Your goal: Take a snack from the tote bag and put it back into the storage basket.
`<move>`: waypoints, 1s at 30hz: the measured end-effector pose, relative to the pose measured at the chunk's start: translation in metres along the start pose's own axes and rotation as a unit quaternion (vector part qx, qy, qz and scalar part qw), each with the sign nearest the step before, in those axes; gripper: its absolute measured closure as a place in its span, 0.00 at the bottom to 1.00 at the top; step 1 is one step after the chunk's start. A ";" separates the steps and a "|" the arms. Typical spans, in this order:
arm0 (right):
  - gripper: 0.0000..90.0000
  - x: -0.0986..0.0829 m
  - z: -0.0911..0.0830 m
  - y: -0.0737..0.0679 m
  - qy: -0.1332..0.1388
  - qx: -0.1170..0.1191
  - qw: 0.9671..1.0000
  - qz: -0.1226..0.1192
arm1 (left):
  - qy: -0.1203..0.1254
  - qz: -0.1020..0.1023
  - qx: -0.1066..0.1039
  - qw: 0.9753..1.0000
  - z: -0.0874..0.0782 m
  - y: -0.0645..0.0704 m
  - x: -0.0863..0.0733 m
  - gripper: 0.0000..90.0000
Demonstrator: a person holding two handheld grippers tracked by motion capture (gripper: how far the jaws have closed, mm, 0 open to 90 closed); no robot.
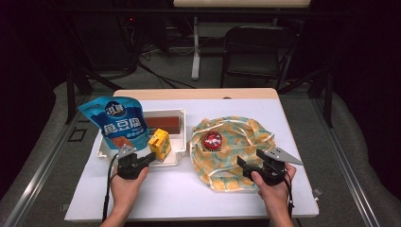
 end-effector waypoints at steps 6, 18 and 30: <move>0.19 0.002 -0.003 0.000 0.001 0.000 1.000 -0.006 | -0.005 -0.023 0.015 1.000 0.014 -0.006 0.007 1.00; 0.20 -0.001 -0.002 0.001 -0.002 0.000 1.000 -0.006 | -0.024 -0.053 0.047 0.997 0.041 -0.013 0.018 1.00; 0.20 -0.001 -0.002 0.003 0.000 -0.001 1.000 -0.006 | -0.002 -0.054 0.041 0.998 0.028 -0.013 0.017 1.00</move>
Point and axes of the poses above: each handheld gripper's, and its own axes: z roughly forward along the jaws, x roughly out of its top, y roughly to its right, the point moved 7 cm from there along z, roughly forward along the jaws, and after that the axes turned 13 degrees about y, right-handed, at the moved point
